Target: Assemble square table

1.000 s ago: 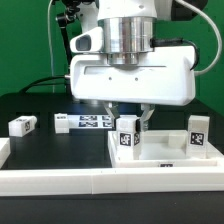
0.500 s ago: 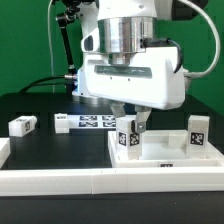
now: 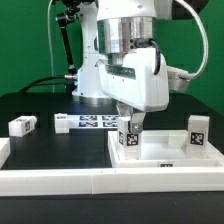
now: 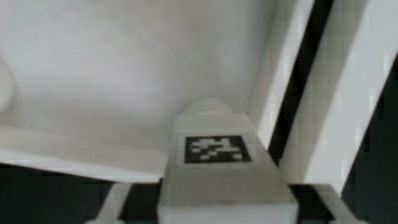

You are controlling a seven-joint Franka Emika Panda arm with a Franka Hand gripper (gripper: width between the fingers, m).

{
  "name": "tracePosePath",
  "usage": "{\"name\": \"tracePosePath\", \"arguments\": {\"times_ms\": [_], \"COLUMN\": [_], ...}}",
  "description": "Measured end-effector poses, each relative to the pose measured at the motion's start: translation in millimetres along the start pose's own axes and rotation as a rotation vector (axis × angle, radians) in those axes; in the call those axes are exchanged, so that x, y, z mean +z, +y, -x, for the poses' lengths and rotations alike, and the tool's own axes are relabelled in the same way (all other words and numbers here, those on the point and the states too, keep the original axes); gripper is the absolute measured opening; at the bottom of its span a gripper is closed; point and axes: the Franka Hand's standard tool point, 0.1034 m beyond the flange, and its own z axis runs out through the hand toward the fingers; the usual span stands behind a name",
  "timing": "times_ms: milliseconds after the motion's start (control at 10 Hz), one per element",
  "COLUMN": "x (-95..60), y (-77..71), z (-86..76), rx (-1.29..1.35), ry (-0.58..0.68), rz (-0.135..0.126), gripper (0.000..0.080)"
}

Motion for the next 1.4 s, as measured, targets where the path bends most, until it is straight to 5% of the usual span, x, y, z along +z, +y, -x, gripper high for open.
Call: {"name": "tracePosePath", "arguments": {"times_ms": [400,500,600,700,1400], "x": [0.3,0.5,-0.3,-0.1,-0.2], "y": [0.3,1.5,1.2,1.3,1.4], "z": [1.0,3.6,5.5,4.8,5.1], "rx": [-0.002,-0.044,-0.119,-0.211,-0.807], "ry": [-0.002,-0.01,-0.017,-0.017,-0.021], "rz": [0.003,0.016,0.027,0.025,0.023], "gripper": [0.0295,0.0518,0.0518,0.062,0.0649]}}
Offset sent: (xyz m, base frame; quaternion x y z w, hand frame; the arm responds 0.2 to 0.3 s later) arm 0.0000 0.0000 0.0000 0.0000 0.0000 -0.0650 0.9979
